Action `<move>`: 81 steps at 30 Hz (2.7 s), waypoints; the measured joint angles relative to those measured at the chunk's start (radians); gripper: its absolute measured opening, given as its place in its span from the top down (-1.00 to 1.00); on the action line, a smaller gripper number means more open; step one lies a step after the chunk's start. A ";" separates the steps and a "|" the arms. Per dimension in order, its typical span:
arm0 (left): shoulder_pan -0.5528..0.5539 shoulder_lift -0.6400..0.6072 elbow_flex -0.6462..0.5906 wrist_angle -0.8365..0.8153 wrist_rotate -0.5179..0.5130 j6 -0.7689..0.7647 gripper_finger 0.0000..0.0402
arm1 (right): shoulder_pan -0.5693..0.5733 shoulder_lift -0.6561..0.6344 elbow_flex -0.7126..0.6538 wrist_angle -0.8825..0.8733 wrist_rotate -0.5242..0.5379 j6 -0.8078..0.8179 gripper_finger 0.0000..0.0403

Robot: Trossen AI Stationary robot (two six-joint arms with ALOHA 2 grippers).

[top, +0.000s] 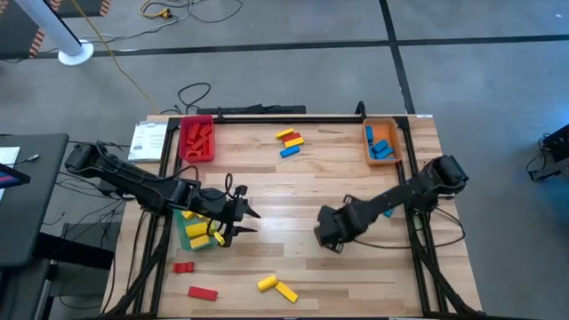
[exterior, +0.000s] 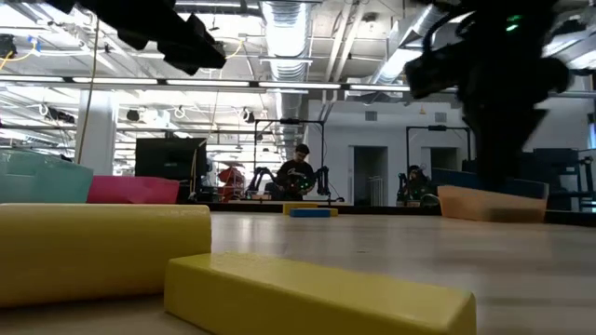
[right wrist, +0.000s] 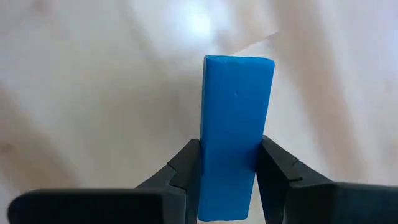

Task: Sort blocks
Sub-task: Put the blue block into the orange bin

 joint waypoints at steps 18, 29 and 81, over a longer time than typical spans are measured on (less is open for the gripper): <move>-0.011 0.000 -0.257 0.481 -0.001 -0.032 0.03 | -0.362 -0.011 0.059 -0.027 0.124 -0.360 0.39; -0.026 0.000 -0.279 0.476 -0.001 -0.026 0.03 | -0.668 -0.161 0.060 -0.026 0.203 -0.479 0.39; -0.084 0.000 -0.277 0.466 -0.037 -0.051 0.03 | -1.248 -0.310 -0.218 -0.043 0.078 -0.523 0.22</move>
